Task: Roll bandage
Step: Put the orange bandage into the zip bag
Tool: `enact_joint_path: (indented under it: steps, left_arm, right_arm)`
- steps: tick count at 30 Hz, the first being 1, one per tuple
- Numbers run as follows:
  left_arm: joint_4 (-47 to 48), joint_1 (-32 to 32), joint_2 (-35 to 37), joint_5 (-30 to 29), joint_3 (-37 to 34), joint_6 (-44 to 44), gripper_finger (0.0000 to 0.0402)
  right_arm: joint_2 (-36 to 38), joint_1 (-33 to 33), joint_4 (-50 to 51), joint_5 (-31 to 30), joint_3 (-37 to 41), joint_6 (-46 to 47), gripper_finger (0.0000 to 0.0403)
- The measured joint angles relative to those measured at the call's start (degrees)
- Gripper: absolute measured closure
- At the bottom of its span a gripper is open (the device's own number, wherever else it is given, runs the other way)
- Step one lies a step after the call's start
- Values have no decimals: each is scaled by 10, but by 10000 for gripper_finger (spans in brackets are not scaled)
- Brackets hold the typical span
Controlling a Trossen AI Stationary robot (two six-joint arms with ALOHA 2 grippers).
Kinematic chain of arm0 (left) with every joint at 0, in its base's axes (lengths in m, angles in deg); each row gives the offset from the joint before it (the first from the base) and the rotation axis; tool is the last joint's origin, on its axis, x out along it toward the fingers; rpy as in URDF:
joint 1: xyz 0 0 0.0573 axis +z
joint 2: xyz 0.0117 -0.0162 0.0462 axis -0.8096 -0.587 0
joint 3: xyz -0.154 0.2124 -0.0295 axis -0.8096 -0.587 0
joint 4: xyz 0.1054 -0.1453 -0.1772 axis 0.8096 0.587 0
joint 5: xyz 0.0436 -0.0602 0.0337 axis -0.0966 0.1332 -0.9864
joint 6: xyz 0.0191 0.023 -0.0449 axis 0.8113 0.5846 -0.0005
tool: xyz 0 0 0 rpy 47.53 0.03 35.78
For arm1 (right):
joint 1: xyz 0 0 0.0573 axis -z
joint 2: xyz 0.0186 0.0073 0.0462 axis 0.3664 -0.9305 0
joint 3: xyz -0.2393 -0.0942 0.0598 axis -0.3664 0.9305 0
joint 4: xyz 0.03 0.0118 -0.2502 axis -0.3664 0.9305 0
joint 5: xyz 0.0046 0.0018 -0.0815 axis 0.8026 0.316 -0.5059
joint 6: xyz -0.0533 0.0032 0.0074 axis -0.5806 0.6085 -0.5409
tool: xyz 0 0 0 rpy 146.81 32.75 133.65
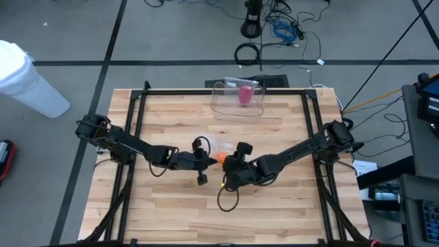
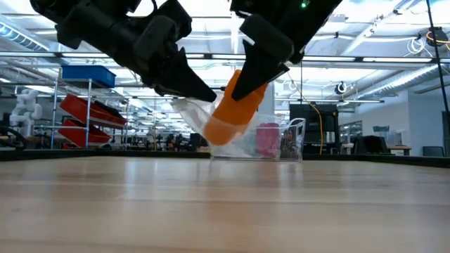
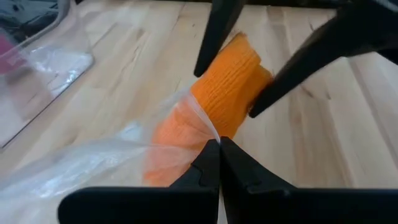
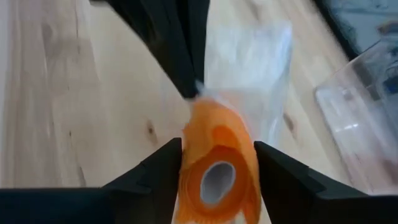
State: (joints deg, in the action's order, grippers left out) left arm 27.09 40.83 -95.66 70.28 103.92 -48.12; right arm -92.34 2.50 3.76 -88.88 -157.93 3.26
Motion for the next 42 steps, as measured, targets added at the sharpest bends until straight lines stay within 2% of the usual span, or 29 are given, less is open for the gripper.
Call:
enact_joint_path:
  steps: [2,8,11,14,24,30,34,42]
  left_arm:
    - [-7,5,0,11,0,-1,401]
    - [-53,13,0,60,0,-17,401]
    - [-57,13,0,60,0,-17,401]
    - [-55,16,0,63,0,-20,401]
    - [-42,19,0,63,0,-32,401]
    - [-28,20,0,74,0,-32,401]
    - [-27,20,0,74,0,-32,401]
    - [-53,20,0,92,-1,-46,401]
  right_arm:
    - [1,-4,-14,-16,0,0,225]
    - [-3,0,-26,5,0,-6,256]
    - [-2,-4,-27,16,0,-24,265]
    - [6,-16,-24,37,0,-28,266]
    - [47,-41,-37,31,0,-28,255]
    - [47,-44,-35,27,0,-26,259]
    - [45,-48,-36,-9,0,-17,259]
    - [1,-38,-34,-11,0,-2,272]
